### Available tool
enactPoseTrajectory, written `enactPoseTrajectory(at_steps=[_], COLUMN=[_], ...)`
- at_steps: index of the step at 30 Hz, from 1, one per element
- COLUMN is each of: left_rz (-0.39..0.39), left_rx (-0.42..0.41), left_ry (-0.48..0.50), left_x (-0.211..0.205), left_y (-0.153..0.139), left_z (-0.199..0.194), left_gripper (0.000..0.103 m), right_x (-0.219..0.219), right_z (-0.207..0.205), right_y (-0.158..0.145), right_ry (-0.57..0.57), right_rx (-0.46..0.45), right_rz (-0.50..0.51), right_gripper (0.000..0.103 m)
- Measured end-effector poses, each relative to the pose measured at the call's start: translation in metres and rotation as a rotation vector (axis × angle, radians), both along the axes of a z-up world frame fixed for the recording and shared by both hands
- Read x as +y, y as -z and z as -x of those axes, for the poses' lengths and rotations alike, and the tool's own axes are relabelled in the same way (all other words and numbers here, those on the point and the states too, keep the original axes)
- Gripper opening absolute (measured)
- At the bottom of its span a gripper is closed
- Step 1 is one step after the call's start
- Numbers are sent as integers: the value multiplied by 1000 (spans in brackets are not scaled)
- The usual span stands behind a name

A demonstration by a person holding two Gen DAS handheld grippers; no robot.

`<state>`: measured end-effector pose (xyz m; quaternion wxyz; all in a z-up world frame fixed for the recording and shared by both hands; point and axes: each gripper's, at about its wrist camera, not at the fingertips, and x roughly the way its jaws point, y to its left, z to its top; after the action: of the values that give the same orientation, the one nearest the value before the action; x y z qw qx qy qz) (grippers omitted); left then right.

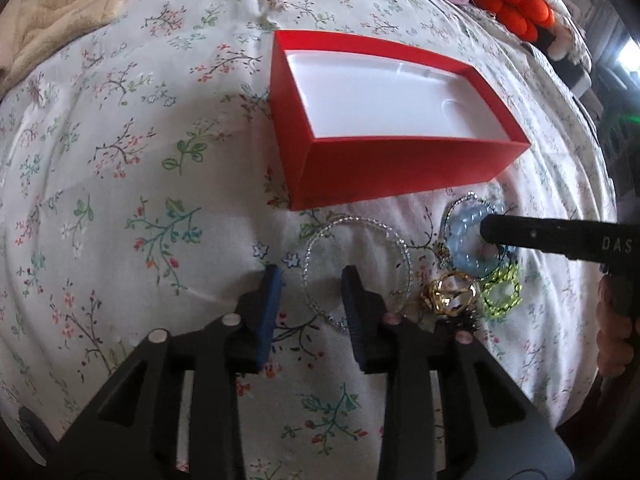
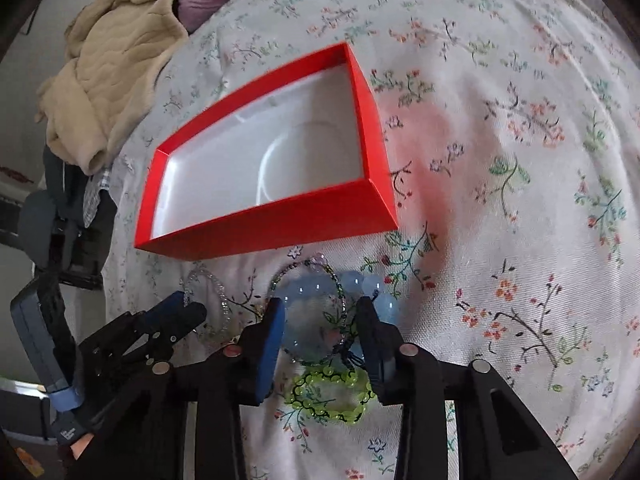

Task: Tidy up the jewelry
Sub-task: 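Lift both bracelets and carry them over the red box with both grippers, then lower both bracelets into the red box and open both grippers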

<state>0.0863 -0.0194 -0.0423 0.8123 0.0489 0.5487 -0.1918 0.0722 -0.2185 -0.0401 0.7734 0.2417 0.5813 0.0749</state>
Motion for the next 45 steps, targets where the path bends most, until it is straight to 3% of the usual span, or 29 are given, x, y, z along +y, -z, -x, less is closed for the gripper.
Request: enactPoseTrajectory(at_steps=[2,4,5,10,16,24,34,40,45], left_rz=[-12,-27,-27,13,54,130,324,428,500], left_rx=[-9,-20,-18,2,-12,-88,-156,-115,-44], left_ry=[9,8,5,-2,10,10,-48,-100,-110], left_x=[-2,-3,-4,2,2,3,1,-4,-7], left_y=[0,0,0,-5,-19,-60,-106,-98,-81], left_z=[1,2,2,2,9,18,-5,-32,-50], left_gripper=[33,20,7,5,5,5,5,5,5], right_x=[-1,-1,-1,0,4,8,13,15,9], right_z=[-2,-3,-4,-1,7,16,-1,-25,-46], right_y=[3,4,4,1,-24,-61,-111,-104,-75], right_ry=[3,3,2,-20,-42,-48,-12,13,33], right_rx=[3,0,-2,-27,-101,-192,-347,-360,-301], right_rz=[-6,5,9,42,35,1,-57,-61,-85], right_gripper=[31,21,14,4,3,3,3,3,3])
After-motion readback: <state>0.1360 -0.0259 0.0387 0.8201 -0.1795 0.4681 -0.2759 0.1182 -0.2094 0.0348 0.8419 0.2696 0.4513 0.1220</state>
